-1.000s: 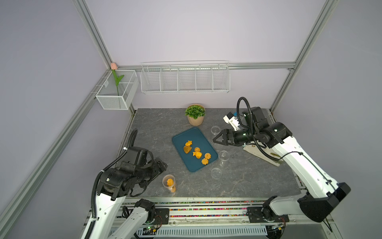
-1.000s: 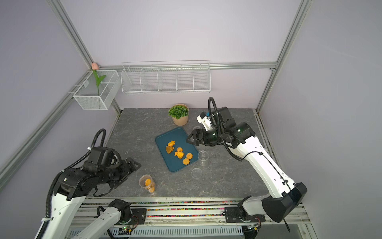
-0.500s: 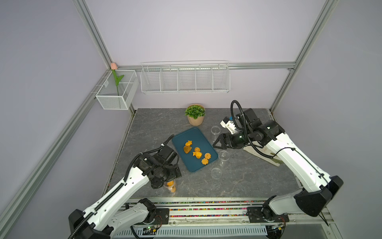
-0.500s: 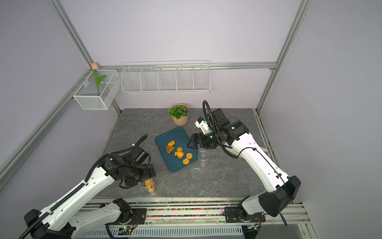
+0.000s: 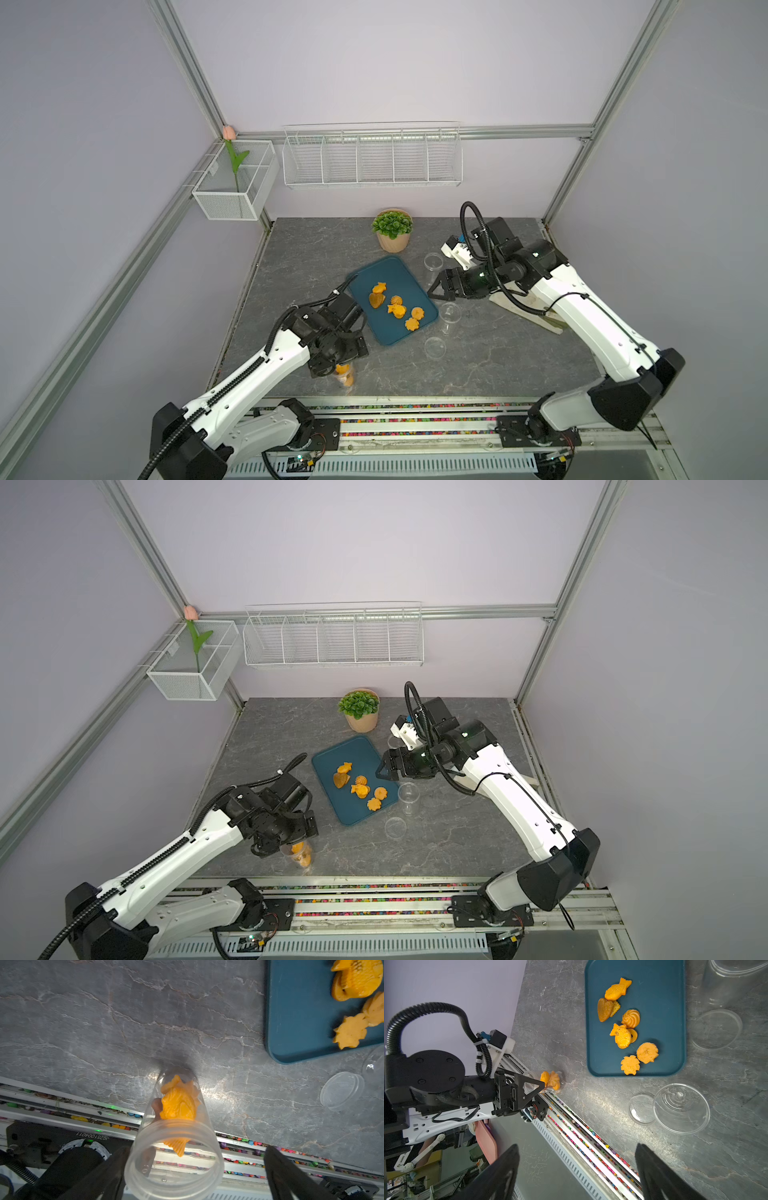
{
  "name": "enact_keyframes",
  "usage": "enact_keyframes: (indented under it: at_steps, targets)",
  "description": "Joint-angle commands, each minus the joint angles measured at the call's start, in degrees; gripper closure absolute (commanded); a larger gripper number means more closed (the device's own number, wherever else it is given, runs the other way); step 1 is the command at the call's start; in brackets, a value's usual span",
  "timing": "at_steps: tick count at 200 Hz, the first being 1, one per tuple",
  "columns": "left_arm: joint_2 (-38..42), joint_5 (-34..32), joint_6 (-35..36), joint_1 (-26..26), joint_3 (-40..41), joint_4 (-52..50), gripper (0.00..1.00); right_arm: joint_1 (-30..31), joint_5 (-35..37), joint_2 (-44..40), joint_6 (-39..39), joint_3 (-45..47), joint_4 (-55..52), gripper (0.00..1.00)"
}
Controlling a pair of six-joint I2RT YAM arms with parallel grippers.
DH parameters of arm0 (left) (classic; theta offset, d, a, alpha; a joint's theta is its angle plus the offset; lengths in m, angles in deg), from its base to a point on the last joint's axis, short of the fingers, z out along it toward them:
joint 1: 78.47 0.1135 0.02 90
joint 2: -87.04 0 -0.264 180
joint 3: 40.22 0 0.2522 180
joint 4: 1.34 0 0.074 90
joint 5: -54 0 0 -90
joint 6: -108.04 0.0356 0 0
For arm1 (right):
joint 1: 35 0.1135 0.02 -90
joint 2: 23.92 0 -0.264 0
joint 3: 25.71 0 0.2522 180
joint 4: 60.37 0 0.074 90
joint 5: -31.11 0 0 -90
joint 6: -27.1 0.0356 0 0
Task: Pour the cookies out of the jar
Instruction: Pick up the jar from the center of the board.
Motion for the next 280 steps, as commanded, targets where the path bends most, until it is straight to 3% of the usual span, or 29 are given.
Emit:
enact_keyframes:
  at_steps: [1, 67, 97, 139, 204, 280]
  targets:
    - [0.0, -0.2, 0.1, -0.3, 2.0, 0.1, 0.0, 0.3, 0.0, 0.6, -0.6, -1.0, -0.6, 0.11]
    - [3.6, -0.3, -0.1, -0.3, 8.4, 3.1, 0.1, 0.3, 0.7, -0.7, 2.3, -0.3, 0.1, 0.11]
    - [3.7, -1.4, 0.8, -0.3, 8.3, 3.2, 0.19, 0.4, 1.1, -2.3, 4.1, 0.9, 0.8, 0.11]
    - [2.8, -1.6, 2.7, -0.3, 8.5, 4.0, 0.2, 0.7, 2.1, -4.7, 6.1, 2.6, 1.0, 0.11]
    - [1.1, 0.0, 5.1, -0.3, 7.4, 5.5, 0.31, 1.1, 4.0, -8.5, 8.2, 5.7, 1.3, 0.11]
    - [-0.9, 3.2, 5.3, -0.8, 5.7, 9.1, 0.35, 1.1, 6.0, -10.0, 7.6, 6.1, 0.4, 0.11]
